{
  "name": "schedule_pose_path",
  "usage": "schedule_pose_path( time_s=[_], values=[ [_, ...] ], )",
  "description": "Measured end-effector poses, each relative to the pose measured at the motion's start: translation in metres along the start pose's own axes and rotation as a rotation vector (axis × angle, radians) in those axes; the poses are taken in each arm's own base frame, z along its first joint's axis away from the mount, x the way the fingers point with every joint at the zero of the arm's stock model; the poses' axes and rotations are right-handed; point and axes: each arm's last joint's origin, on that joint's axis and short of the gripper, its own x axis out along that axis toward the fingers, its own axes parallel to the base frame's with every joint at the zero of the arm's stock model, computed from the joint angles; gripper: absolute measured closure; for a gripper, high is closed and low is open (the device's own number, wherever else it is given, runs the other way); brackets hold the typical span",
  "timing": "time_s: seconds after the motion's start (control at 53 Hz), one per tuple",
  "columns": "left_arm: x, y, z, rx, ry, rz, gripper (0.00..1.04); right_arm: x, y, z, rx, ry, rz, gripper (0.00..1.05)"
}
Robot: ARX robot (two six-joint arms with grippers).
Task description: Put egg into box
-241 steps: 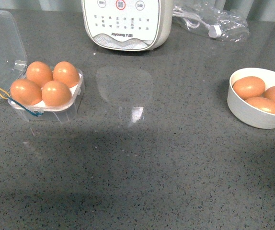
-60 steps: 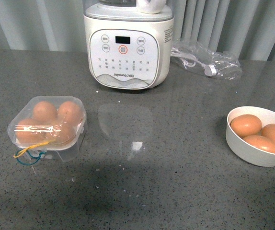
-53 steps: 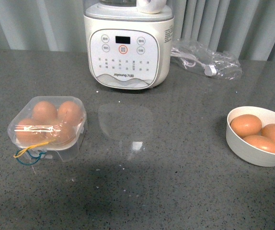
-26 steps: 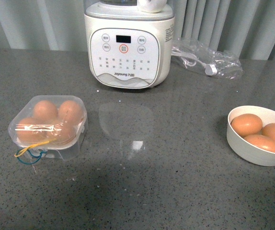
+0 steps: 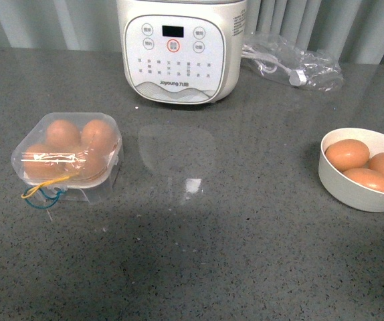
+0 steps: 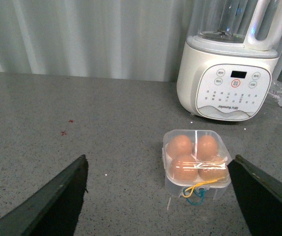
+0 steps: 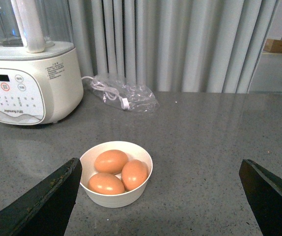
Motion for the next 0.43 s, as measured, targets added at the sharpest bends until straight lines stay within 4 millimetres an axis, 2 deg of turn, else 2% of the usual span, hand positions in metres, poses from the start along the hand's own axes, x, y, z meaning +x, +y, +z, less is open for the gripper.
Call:
schedule_pose_path(
  time_s=[0.057,0.434],
  values=[
    [0.0000,0.0000,0.0000,0.001,0.000,0.000,0.05,0.0000,0.0000,0.0000,0.000,0.000,0.000,0.07],
    [0.0000,0.0000,0.0000,0.002,0.000,0.000,0.07,0.0000,0.0000,0.0000,0.000,0.000,0.000,0.07]
  ],
)
